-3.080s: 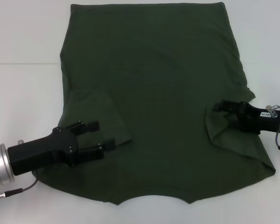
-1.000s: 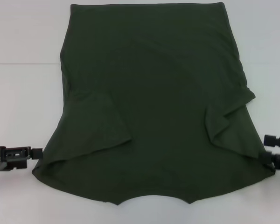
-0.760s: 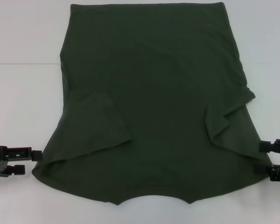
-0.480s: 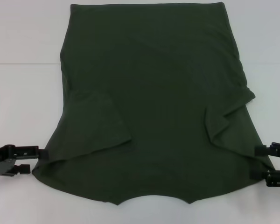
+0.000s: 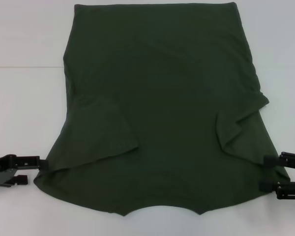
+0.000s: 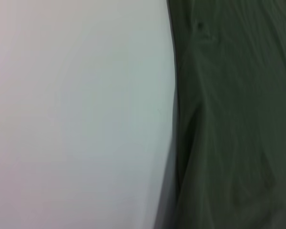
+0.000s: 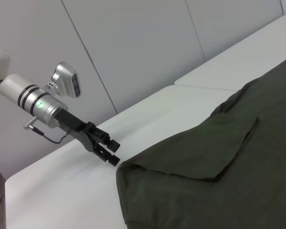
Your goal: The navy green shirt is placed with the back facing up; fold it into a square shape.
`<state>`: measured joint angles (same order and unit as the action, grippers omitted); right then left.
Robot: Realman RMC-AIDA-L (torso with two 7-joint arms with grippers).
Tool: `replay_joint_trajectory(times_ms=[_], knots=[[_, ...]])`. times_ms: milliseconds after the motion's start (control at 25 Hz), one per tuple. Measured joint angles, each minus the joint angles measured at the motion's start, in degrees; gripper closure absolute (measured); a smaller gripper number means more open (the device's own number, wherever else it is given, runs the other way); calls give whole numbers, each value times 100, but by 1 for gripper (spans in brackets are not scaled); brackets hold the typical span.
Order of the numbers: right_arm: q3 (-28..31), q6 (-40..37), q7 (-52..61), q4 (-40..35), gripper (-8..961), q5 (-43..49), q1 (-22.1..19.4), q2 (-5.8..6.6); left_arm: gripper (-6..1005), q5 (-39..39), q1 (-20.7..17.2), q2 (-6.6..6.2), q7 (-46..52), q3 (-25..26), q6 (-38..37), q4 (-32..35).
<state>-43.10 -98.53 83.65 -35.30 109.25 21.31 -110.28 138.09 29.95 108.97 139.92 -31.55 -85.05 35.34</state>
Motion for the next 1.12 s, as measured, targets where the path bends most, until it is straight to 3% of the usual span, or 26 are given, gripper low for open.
replay_joint_trajectory(times_ms=[1120], knots=[[4, 72, 93, 41, 53, 0, 58, -11, 61, 7, 380, 253, 23, -380, 195, -104]])
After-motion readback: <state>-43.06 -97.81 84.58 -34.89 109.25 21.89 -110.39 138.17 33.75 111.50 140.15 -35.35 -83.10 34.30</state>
